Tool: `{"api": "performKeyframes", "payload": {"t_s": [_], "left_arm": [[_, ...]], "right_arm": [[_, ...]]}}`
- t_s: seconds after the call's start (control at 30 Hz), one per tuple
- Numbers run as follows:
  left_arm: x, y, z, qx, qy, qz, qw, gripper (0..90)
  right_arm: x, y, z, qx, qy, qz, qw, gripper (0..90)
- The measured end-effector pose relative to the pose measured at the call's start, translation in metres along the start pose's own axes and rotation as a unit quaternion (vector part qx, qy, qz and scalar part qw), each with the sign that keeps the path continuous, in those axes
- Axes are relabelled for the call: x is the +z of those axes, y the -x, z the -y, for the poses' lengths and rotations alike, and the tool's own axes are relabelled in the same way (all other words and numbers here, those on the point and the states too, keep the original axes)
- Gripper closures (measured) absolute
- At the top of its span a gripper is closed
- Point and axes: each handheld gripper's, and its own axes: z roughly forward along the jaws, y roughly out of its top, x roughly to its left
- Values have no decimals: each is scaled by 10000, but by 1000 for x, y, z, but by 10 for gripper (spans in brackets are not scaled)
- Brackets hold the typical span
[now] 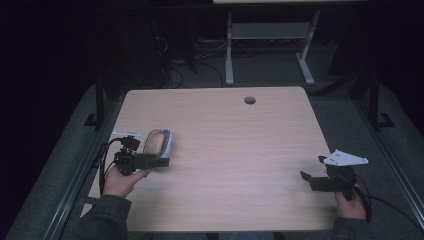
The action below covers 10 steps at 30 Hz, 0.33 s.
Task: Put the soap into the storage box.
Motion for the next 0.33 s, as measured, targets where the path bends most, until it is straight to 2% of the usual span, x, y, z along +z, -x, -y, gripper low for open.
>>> {"api": "performKeyframes", "payload": {"t_s": [0.33], "left_arm": [[-6, 0, 28, 56, 100, 116, 9999, 256]], "right_arm": [[0, -1, 0, -7, -11, 4, 10000, 139]]}}
